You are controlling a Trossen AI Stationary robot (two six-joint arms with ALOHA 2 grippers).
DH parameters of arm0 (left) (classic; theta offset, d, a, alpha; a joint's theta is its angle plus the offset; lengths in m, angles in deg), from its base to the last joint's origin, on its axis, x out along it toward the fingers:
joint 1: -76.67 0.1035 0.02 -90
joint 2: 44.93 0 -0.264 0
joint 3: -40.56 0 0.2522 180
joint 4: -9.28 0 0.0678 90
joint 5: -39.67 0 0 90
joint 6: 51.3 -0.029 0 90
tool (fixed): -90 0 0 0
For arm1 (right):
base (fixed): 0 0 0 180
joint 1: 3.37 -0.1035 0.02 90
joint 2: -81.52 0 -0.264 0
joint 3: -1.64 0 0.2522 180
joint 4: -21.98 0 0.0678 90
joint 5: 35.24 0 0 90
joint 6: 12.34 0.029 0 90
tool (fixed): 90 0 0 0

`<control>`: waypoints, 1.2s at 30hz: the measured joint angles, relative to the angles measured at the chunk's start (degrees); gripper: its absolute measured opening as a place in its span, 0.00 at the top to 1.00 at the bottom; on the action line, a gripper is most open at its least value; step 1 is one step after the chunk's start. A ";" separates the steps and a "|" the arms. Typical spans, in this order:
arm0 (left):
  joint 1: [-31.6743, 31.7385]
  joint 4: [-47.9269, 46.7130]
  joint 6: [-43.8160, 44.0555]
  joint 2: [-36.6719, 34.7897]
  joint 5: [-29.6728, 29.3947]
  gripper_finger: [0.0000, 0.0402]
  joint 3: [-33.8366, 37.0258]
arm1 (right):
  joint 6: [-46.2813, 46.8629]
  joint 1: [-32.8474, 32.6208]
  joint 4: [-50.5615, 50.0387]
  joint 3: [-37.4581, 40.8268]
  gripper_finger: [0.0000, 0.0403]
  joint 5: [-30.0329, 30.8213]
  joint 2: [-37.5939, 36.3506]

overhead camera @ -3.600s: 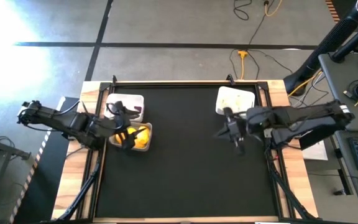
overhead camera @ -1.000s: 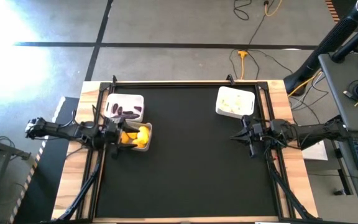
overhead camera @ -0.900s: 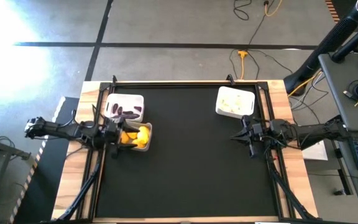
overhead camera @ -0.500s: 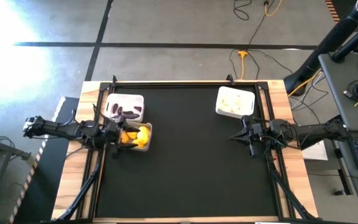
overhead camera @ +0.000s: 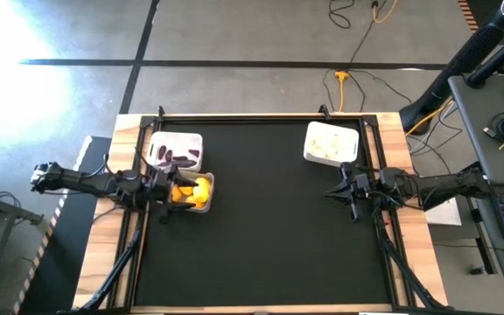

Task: Sort produce into baskets
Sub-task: Return to Home Position

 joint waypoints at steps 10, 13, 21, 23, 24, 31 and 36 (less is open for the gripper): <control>0.00 0.00 0.00 1.35 0.00 0.19 0.02 | 0.00 0.00 -0.02 0.00 0.98 0.00 0.00; 0.00 0.00 0.00 1.72 0.00 0.19 0.04 | 0.00 0.00 -0.01 0.00 0.98 0.00 0.00; 0.00 0.00 0.00 2.74 0.00 0.19 0.04 | 0.00 0.00 -0.01 0.00 0.98 0.00 0.00; 0.00 0.02 0.00 3.01 0.00 0.19 0.04 | 0.00 0.00 -0.01 0.00 0.98 -0.01 0.00; 0.00 0.00 0.02 3.12 0.00 0.19 0.04 | 0.00 -0.01 -0.01 0.00 0.98 -0.01 0.00; 0.00 0.02 0.00 3.95 0.00 0.19 0.04 | 0.00 -0.02 0.00 0.00 0.98 -0.02 0.00; 0.00 0.02 0.00 4.44 0.00 0.19 0.04 | 0.00 0.00 -0.01 0.00 0.98 0.00 0.00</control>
